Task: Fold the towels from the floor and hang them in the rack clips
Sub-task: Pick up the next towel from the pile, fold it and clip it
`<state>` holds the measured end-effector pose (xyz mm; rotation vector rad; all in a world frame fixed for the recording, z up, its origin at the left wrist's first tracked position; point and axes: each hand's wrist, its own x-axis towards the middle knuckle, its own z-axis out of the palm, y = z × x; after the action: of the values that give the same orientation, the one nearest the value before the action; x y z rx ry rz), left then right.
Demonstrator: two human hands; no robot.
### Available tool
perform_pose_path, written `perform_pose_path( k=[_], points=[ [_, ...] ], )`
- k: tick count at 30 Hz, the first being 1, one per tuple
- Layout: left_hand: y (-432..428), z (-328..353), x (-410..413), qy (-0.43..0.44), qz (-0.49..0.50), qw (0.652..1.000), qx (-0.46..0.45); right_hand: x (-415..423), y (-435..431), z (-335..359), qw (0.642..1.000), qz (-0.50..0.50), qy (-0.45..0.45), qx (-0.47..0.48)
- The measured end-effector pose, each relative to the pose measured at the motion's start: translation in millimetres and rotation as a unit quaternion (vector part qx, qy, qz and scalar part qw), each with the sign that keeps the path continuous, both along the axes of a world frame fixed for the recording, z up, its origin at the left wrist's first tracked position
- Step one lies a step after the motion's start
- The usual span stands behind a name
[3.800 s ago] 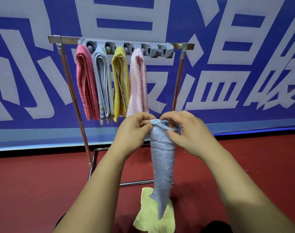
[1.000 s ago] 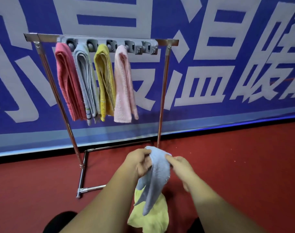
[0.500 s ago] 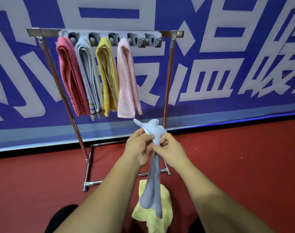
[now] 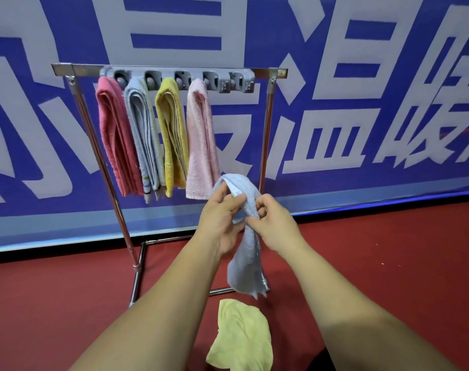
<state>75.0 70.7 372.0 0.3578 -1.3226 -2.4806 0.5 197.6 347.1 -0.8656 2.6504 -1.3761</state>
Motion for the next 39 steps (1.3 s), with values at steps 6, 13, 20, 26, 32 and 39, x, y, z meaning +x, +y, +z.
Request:
perform_pose_path(
  k=[6, 13, 20, 26, 32, 39],
  points=[
    [-3.1, 0.4, 1.1, 0.034, 0.003, 0.999, 0.012, -1.5, 3.1, 4.2, 0.999, 0.031, -0.016, -0.020],
    [-1.7, 2.2, 4.0, 0.032, 0.020, 0.999, 0.032, -5.0, 4.9, -1.0, 0.995, 0.051, -0.061, -0.066],
    [-4.2, 4.7, 4.8, 0.023, 0.037, 0.999, 0.002, 4.9, 8.3, 13.3, 1.000, 0.015, -0.005, -0.022],
    [0.6, 5.2, 1.0, 0.042, 0.072, 0.997, 0.000, 23.7, 3.5, 23.3, 0.998, 0.032, 0.045, 0.017],
    [-6.6, 13.9, -3.9, 0.060, 0.036, 0.997, 0.013, 12.6, 7.5, 22.0, 0.990, -0.077, -0.030, -0.117],
    [-13.1, 29.7, 5.4, 0.095, -0.049, 0.993, 0.045, 4.1, 10.6, 38.4, 0.926, 0.040, -0.305, -0.221]
  ],
)
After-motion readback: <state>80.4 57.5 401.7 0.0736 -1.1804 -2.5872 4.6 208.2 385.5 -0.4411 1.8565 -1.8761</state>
